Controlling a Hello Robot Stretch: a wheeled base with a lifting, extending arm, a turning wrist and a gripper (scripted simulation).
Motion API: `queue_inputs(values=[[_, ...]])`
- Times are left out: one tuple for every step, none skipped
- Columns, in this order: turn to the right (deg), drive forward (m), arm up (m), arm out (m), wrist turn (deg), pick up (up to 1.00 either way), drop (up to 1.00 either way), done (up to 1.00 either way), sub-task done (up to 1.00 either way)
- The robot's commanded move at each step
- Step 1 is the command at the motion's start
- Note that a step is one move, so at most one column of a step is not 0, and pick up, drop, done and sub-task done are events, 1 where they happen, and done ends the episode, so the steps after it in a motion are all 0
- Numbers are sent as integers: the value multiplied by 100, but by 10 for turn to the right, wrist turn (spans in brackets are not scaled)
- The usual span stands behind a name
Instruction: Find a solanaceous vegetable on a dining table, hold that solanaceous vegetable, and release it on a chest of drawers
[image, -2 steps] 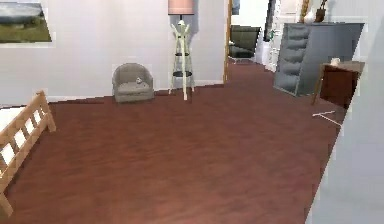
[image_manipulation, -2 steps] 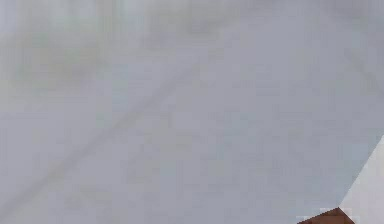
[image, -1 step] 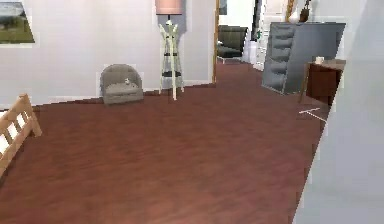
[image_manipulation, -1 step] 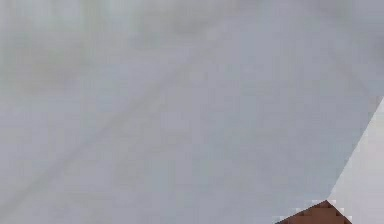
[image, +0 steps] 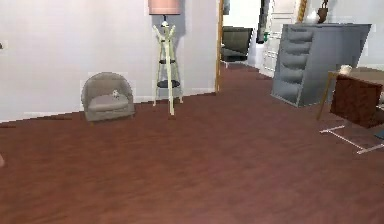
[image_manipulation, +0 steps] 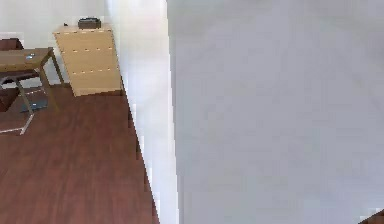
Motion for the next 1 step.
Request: queue_inputs(values=[[120, 0, 0, 0, 0, 0, 0, 0, 0]])
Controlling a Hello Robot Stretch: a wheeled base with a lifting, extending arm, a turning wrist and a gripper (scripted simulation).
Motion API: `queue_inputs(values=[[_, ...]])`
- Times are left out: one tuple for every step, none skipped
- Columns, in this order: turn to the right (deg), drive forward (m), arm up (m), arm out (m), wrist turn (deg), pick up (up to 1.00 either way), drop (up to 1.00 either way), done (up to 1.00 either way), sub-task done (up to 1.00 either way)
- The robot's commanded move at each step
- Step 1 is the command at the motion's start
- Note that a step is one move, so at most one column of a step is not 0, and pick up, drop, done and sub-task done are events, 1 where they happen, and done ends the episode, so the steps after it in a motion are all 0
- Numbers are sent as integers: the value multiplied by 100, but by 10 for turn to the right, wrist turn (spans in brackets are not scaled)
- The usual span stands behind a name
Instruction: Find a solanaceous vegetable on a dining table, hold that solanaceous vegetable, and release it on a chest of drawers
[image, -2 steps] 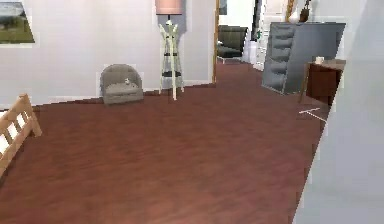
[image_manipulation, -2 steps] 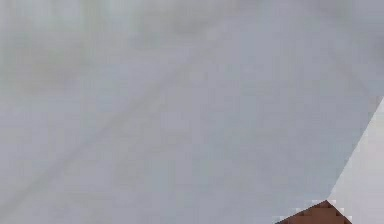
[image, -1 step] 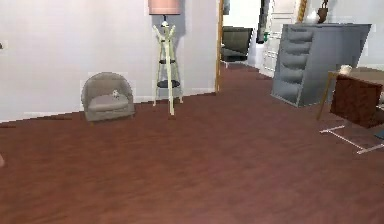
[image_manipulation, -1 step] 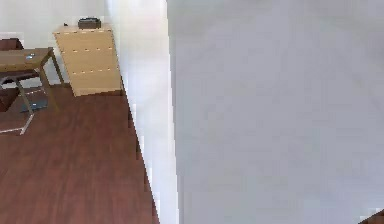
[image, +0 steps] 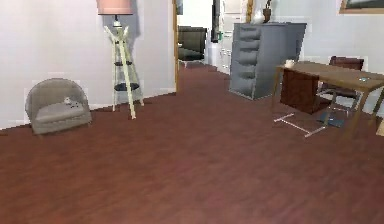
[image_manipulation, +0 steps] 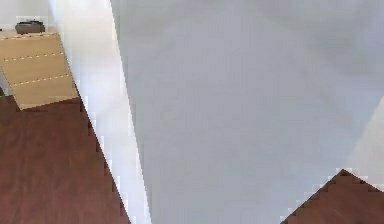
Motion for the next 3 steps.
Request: queue_inputs(values=[[0, 100, 0, 0, 0, 0, 0, 0, 0], [0, 100, 0, 0, 0, 0, 0, 0, 0], [30, 0, 0, 0, 0, 0, 0, 0, 0]])
